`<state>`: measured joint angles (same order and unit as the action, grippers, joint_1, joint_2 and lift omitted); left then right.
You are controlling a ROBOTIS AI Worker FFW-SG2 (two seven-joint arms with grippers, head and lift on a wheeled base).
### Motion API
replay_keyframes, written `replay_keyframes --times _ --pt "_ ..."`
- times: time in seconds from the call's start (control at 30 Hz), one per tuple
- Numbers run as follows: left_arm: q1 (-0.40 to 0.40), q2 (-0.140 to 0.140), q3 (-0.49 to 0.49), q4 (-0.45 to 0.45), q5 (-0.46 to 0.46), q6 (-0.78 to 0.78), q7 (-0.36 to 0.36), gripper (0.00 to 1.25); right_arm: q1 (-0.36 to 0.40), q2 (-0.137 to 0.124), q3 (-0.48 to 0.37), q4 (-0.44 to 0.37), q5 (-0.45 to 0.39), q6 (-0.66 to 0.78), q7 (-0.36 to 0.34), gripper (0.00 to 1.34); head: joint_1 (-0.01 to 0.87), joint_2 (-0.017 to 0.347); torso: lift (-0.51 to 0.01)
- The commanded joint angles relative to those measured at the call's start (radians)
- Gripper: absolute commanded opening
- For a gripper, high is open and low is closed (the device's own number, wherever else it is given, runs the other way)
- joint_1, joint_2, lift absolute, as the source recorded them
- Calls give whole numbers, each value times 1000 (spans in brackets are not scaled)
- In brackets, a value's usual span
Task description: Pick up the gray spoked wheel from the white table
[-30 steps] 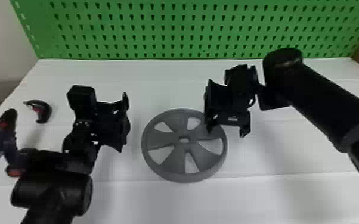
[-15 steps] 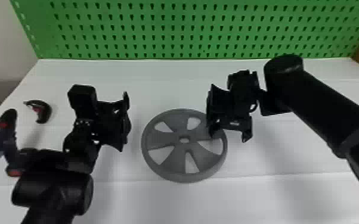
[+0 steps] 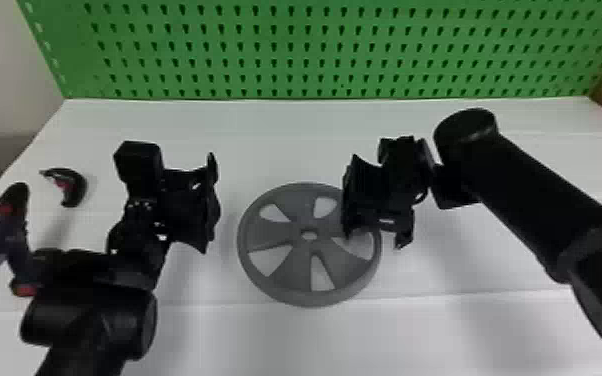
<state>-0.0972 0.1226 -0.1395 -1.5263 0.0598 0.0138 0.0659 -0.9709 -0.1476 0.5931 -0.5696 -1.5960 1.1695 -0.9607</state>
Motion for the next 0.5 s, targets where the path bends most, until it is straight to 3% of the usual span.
replay_keyframes --times 0.0,0.47 --pt "-1 0 0 0 2 0 0 1121 3 2 31 5 27 -10 19 1054 765 12 -91" --pt "-1 0 -2 0 0 0 2 1121 -3 5 28 45 19 -17 19 1058 765 12 -91"
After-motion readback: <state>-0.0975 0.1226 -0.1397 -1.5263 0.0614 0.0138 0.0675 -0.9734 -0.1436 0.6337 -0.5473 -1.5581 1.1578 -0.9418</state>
